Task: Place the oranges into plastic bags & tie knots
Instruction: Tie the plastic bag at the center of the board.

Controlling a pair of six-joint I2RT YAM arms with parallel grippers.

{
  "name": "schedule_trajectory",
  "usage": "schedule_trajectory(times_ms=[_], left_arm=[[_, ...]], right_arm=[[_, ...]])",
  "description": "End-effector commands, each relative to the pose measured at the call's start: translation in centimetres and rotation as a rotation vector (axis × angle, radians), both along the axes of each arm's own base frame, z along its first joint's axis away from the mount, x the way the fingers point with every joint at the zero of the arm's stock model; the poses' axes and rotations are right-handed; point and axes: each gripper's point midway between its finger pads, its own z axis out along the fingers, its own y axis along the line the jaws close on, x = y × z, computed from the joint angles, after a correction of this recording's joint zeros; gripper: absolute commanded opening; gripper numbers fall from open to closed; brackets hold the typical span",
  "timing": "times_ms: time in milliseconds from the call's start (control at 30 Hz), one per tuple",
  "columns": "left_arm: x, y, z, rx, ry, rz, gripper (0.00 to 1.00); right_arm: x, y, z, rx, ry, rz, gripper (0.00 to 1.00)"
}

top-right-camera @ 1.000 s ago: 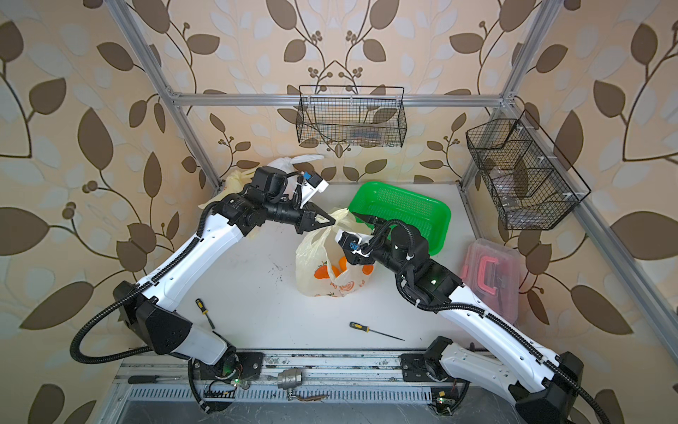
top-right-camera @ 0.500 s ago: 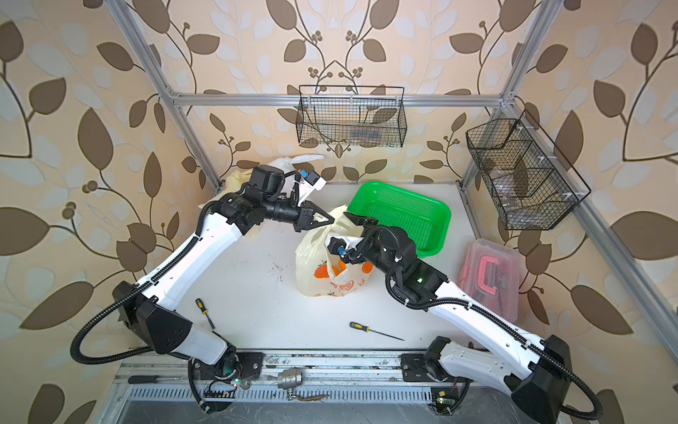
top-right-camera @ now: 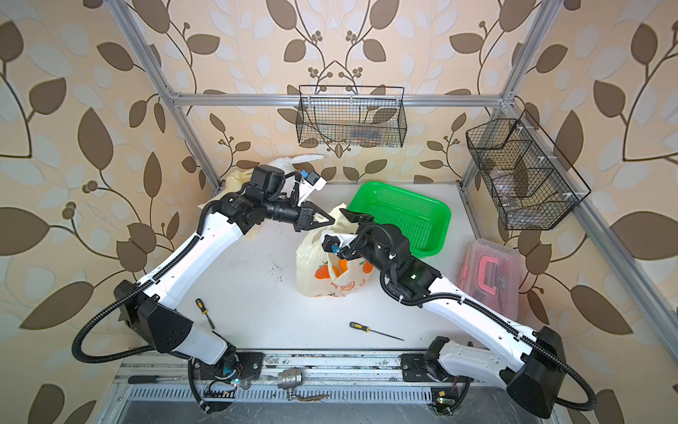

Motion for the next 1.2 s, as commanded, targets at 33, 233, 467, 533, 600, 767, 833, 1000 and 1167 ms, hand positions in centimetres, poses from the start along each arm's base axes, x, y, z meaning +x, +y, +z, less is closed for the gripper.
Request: schedule_trajectory(times_ms=[33,233,467,533,600,767,833,1000,1167], left_arm=[[-0.8,0.0,2.1,-0.048,-0.032,-0.043,0.0],[-1.3,0.1,2.1,-0.045,-0.032,-0.065,0.0],[-2.1,0.3,2.2,-0.037,-0.039,-0.095,0.05],[-2.3,0.4,2.1,-0.036,-0.037,-0.101,0.07],[-2.4,0.4,2.1,-0.034,-0.037,-0.106,0.09],[-2.6,0.6,1.8,-0.015,-0.039,-0.112,0.19],[-2.5,0.7,1.7,-0.003,-0.046,-0.104,0.19],[-2.2,1.0,1.6,0.019,-0.073,-0.083,0.2],[-2.3,1.3,2.1,0.016,-0.118,-0.066,0.25]], right_arm=[[0.4,0.6,2.2,0.019,-0.05,0.001,0.75],[0.9,0.9,1.9,0.007,-0.03,-0.005,0.67],[1.6,1.3,1.3,0.014,0.035,0.007,0.55],[1.7,1.4,1.2,0.018,0.053,0.014,0.51],[1.6,1.6,1.1,0.019,0.065,0.031,0.47],[1.1,2.3,1.0,0.024,0.092,0.077,0.37],[0.9,2.4,1.0,0.028,0.1,0.086,0.29],[0.8,2.1,1.0,0.058,0.134,0.077,0.0],[0.6,1.4,0.8,0.098,0.174,0.067,0.0]])
